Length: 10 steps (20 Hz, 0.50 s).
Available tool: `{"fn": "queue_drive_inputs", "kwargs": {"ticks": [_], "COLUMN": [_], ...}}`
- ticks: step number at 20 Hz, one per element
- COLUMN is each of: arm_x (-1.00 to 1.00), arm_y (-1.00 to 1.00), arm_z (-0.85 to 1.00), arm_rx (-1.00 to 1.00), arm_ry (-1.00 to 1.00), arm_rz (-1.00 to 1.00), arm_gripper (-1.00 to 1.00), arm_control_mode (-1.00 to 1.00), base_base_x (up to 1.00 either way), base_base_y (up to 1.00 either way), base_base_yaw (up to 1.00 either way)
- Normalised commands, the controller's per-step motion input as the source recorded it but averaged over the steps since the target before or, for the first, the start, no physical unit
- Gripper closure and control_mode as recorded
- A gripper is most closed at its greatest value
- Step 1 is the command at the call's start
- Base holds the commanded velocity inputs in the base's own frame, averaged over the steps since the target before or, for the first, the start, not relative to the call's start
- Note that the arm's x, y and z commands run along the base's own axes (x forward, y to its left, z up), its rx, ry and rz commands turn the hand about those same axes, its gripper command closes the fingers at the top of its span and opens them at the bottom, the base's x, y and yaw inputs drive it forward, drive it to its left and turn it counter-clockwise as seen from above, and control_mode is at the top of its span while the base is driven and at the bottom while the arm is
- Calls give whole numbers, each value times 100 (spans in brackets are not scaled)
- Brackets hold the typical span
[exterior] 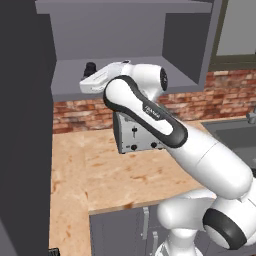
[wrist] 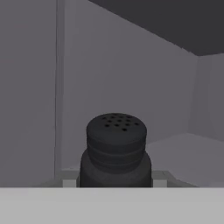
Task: Collect the paprika, ketchup, and shaker from the cabinet and place them next to the stove.
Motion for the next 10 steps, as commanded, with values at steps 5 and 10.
{"fn": "queue_drive_inputs", "kwargs": {"ticks": [5, 10], "arm_x": [-42, -51], "arm_y": [-68, -63], "arm_z": [45, 47], "arm_rx": [0, 0], "arm_ry": [0, 0], "arm_rz": [0, 0], "arm_gripper": [100, 100], "arm_control_mode": [-100, -100], "base_base_x": [0, 0], "base_base_y": [0, 0], "base_base_yaw": [0, 0]}}
